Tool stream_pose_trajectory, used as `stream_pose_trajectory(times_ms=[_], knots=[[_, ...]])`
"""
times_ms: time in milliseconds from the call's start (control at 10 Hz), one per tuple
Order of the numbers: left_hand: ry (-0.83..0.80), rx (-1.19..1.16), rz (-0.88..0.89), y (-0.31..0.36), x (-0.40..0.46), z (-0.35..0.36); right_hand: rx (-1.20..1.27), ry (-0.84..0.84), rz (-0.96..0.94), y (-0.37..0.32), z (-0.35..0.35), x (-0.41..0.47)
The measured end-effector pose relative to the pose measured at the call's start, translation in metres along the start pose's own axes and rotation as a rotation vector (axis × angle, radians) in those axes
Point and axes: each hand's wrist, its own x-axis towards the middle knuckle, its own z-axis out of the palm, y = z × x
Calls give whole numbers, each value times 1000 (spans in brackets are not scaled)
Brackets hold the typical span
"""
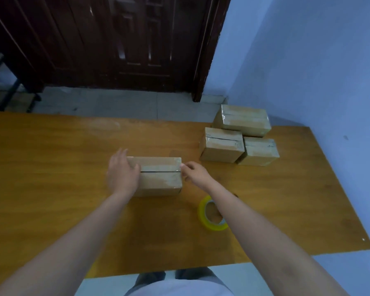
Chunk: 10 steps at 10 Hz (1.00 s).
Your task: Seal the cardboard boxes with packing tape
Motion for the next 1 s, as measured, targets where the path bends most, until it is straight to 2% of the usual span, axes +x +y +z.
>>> stream_pose_trajectory(times_ms=[100, 200, 500, 700, 800, 900, 1000], knots=[[-149, -47, -316, -12, 5, 2, 84, -43, 10, -1, 16, -11], [-246, -112, -301, -15, 1, 11, 177, -32, 47, 2, 21, -17], [-513, -287, -167, 61, -31, 65, 180, 149, 128, 59, -71, -29], [-562, -281, -172, 119, -62, 115, 154, 149, 136, 110, -138, -43], [-590, -381, -161, 142, -71, 134, 157, 158, 118, 126, -163, -48], [-506, -435, -178, 156, -79, 143, 134, 128, 96, 132, -182, -52], [-406, -381, -189, 172, -86, 137, 106, 97, 25, 131, -202, -57]])
